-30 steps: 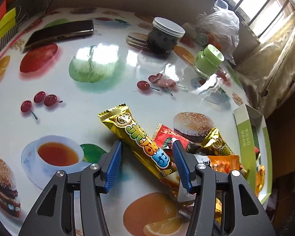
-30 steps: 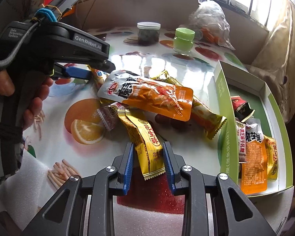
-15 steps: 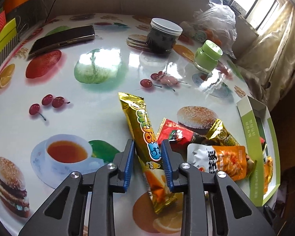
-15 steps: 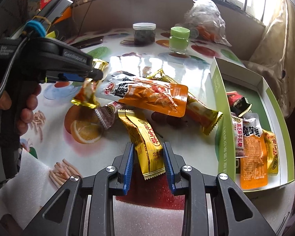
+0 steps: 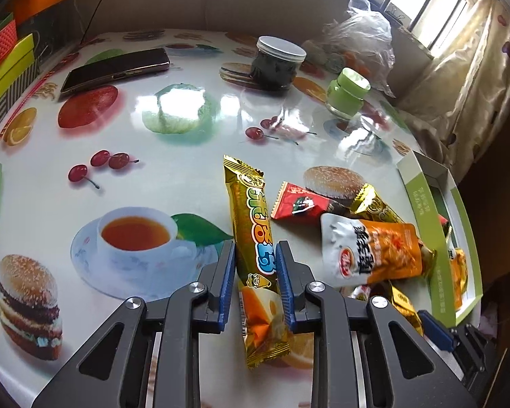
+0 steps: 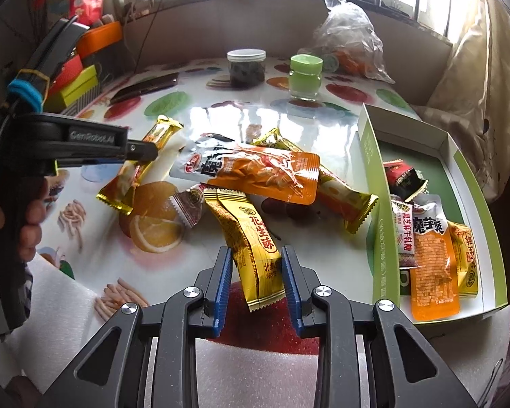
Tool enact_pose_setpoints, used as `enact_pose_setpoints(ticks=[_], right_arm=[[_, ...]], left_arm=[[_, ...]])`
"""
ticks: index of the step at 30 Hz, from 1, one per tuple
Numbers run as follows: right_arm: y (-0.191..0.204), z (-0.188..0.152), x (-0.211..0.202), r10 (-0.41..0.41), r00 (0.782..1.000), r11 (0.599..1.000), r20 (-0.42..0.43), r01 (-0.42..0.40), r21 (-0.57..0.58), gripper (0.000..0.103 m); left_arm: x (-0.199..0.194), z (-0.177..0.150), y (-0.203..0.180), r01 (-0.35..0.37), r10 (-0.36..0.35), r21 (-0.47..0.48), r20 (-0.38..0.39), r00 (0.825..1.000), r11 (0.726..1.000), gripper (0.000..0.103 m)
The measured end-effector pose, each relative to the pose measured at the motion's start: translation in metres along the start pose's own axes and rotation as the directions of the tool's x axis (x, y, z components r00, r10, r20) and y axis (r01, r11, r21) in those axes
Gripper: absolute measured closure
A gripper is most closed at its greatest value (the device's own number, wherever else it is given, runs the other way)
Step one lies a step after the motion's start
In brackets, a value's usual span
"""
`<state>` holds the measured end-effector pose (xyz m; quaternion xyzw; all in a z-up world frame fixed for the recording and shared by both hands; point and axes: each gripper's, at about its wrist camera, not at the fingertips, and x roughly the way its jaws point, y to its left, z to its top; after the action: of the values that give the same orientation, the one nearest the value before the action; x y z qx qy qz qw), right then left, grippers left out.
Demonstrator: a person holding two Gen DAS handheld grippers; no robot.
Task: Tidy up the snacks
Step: 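Grasp the gold candy bar with the left tool while the right tool grasps a yellow peanut candy packet, then carry both snacks over the green box and open both tools inside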
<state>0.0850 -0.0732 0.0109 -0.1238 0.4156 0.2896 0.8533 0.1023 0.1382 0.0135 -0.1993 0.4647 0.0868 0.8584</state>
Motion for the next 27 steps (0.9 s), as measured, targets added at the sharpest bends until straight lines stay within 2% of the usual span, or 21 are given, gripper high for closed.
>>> enact_pose_setpoints(ticks=[17,27], right_arm=[[-0.009,0.003,-0.024,0.005,0.998,1.0,0.061,-0.006,0.03,0.076],[-0.037,0.008,-0.046,-0.044,0.993,0.996,0.109,0.035,0.086,0.075]], left_arm=[[-0.036,-0.008,-0.025,0.014,-0.018,0.074,0.057,0.998,0.997,0.078],[-0.045,-0.007,-0.06,0.048,-0.057,0.138,0.066,0.996,0.989,0.078]])
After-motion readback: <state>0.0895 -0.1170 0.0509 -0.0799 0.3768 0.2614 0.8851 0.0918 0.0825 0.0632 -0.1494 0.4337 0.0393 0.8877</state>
